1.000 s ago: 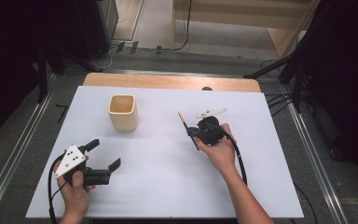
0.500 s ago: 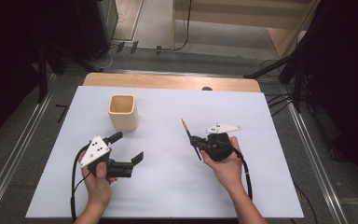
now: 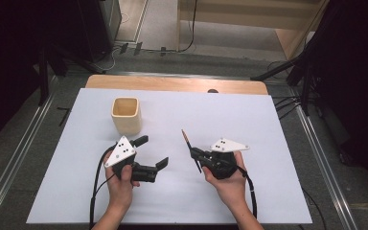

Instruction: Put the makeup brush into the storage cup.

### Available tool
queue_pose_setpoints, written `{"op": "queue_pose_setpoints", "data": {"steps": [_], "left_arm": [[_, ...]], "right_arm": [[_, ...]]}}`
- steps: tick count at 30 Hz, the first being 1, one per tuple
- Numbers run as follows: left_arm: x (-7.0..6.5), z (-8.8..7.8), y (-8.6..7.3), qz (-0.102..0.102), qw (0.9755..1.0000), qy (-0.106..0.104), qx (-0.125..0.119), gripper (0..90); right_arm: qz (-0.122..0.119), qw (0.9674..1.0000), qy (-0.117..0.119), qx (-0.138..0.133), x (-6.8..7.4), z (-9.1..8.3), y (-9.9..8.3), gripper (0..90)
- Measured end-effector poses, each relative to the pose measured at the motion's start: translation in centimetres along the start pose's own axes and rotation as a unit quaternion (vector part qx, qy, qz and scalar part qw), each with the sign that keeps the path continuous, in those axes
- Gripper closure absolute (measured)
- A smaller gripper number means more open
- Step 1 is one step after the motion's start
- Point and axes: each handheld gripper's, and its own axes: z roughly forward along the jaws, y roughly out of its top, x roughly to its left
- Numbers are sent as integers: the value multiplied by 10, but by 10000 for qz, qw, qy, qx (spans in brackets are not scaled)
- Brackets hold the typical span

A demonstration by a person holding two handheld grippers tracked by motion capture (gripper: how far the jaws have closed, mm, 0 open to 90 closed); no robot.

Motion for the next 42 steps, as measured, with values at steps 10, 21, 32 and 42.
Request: {"op": "queue_pose_setpoints", "data": {"steps": [10,21,32,42], "left_arm": [[-9,4,5,-609,9971,-417,166,282],[-9,9,5,-1095,9918,-619,217,497],[-4,11,1,-1402,9873,-688,277,656],[-3,11,1,-1479,9853,-802,281,842]], "right_arm": [[-223,9990,223,-326,24,3,-6,849],[-404,9977,331,-426,38,6,-7,848],[-515,9970,401,-417,45,12,-10,848],[-594,9966,337,-452,46,13,-12,900]]}}
